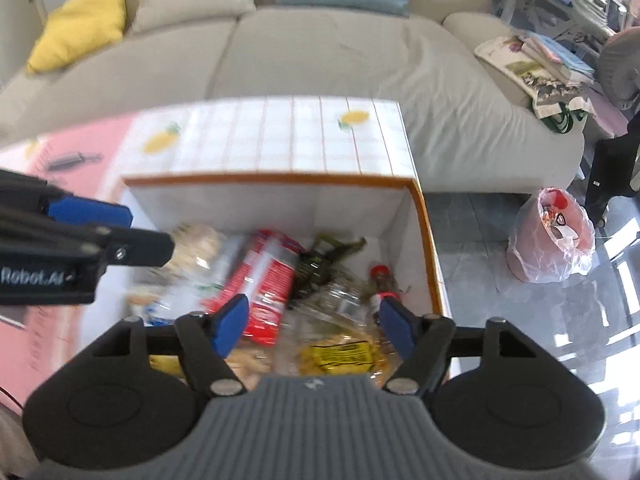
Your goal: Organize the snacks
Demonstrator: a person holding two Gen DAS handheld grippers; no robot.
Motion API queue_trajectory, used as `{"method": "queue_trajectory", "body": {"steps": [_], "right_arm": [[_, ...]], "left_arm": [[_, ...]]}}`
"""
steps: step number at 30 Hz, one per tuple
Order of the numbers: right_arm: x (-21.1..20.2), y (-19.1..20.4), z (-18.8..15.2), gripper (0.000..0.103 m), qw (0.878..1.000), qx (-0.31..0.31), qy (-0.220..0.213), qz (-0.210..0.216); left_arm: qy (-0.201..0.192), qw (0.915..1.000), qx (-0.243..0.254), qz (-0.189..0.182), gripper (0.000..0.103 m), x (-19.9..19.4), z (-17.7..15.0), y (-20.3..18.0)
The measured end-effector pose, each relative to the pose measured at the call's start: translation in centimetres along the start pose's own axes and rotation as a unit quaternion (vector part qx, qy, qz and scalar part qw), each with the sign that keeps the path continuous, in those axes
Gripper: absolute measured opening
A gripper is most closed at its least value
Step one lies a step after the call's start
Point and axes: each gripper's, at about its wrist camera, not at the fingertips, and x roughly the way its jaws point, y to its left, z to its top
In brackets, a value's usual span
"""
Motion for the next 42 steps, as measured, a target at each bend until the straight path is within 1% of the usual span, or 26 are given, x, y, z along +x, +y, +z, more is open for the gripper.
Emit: {"method": "queue_trajectory", "body": {"steps": [2,5,7,9,11,12,14,17,19,20,22,24,26,28,32,33,34,36,40,42], "right_arm": [[-2.0,0.8,-0.3,0.077,1.000,0.013,-0.019,0.010],[-5.1,2.0,-1.1,0.078,0.998,0.032,-0.051,0.017],[-7.3,3.0,-1.8,0.083,0.996,0.040,-0.075,0.019],[-9.5,4.2,-2.9,0.085,0.993,0.044,-0.105,0.014],[-11.4,5.2,-4.1,0.088,0.990,0.046,-0.135,0.005],[-12.3,5.8,-5.0,0.091,0.987,0.049,-0.154,-0.003],[-13.5,6.9,-6.6,0.091,0.982,0.061,-0.179,-0.014],[-14.6,8.5,-9.0,0.091,0.976,0.078,-0.201,-0.022],[-14.9,9.8,-10.2,0.092,0.974,0.079,-0.211,-0.030],[-15.1,10.5,-10.8,0.092,0.972,0.078,-0.218,-0.038],[-15.5,12.0,-12.1,0.093,0.969,0.072,-0.232,-0.055],[-15.7,13.1,-13.3,0.094,0.964,0.076,-0.244,-0.071],[-15.6,14.0,-14.3,0.094,0.960,0.080,-0.255,-0.087],[-15.2,14.7,-15.0,0.094,0.959,0.077,-0.255,-0.098],[-13.8,15.3,-16.0,0.094,0.961,0.071,-0.244,-0.108],[-13.3,15.3,-16.3,0.094,0.962,0.074,-0.239,-0.110],[-12.8,15.1,-16.4,0.094,0.963,0.077,-0.233,-0.111],[-11.7,14.8,-16.8,0.094,0.966,0.085,-0.215,-0.113],[-9.7,13.8,-17.1,0.094,0.971,0.106,-0.187,-0.109],[-8.9,13.4,-17.1,0.094,0.972,0.117,-0.174,-0.106]], "left_arm": [[-0.028,0.9994,0.017,0.008,0.053,-2.9,-0.6,-0.1],[-0.069,0.9967,0.037,0.019,0.053,-6.9,-1.8,-0.1],[-0.095,0.9937,0.054,0.023,0.053,-9.4,-2.9,-0.3],[-0.121,0.9900,0.068,0.027,0.053,-11.5,-4.1,-0.4],[-0.145,0.9857,0.072,0.046,0.054,-12.9,-5.5,-0.4],[-0.154,0.9835,0.074,0.059,0.054,-13.5,-6.3,-0.4],[-0.173,0.9783,0.077,0.085,0.054,-14.5,-7.7,-0.5],[-0.188,0.9735,0.072,0.109,0.054,-15.2,-9.7,-0.4],[-0.194,0.9716,0.070,0.116,0.054,-15.4,-10.9,-0.4],[-0.196,0.9718,0.066,0.113,0.055,-15.6,-11.5,-0.2],[-0.195,0.9731,0.053,0.111,0.060,-15.3,-12.5,0.0],[-0.194,0.9737,0.048,0.110,0.063,-15.1,-13.5,0.2],[-0.195,0.9733,0.043,0.113,0.064,-14.5,-14.4,0.3],[-0.186,0.9746,0.040,0.119,0.064,-13.5,-15.0,0.5],[-0.167,0.9796,0.020,0.110,0.064,-11.9,-16.1,1.5],[-0.163,0.9799,0.018,0.114,0.065,-11.4,-16.2,1.5],[-0.161,0.9796,0.021,0.118,0.067,-11.0,-16.6,1.5],[-0.151,0.9796,0.033,0.128,0.068,-10.2,-17.0,1.4],[-0.126,0.9843,0.035,0.119,0.068,-8.8,-17.7,1.4],[-0.118,0.9852,0.036,0.119,0.068,-8.3,-18.1,1.4]]}}
